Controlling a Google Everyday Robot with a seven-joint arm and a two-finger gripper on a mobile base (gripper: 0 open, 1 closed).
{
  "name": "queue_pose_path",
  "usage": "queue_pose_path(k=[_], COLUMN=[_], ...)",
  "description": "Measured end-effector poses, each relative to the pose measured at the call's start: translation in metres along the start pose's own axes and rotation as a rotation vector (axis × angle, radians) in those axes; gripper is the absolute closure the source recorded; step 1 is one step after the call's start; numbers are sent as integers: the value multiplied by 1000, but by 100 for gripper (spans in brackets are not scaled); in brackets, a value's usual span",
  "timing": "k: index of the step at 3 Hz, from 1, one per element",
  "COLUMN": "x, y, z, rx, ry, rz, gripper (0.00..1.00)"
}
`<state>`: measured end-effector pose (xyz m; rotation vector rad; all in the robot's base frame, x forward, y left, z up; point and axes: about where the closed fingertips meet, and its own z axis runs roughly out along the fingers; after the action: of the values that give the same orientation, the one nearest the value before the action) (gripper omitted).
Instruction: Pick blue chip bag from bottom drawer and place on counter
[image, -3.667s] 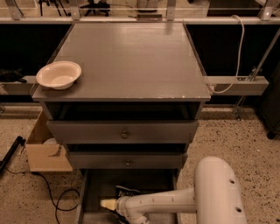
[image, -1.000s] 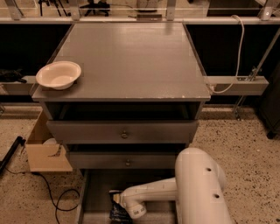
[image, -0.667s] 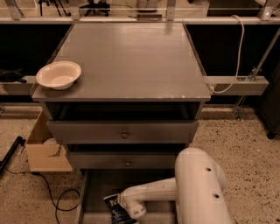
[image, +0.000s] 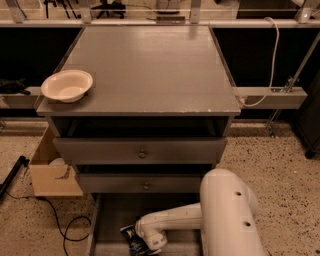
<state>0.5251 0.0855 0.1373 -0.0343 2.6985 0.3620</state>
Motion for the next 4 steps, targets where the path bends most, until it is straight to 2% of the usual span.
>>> queue_pose_path(k=[1, 3, 4], x=[0, -28, -50], y=[0, -36, -66], z=[0, -21, -47], rx=[0, 29, 32], ry=[0, -2, -15], rz=[0, 48, 93], gripper=[100, 100, 100])
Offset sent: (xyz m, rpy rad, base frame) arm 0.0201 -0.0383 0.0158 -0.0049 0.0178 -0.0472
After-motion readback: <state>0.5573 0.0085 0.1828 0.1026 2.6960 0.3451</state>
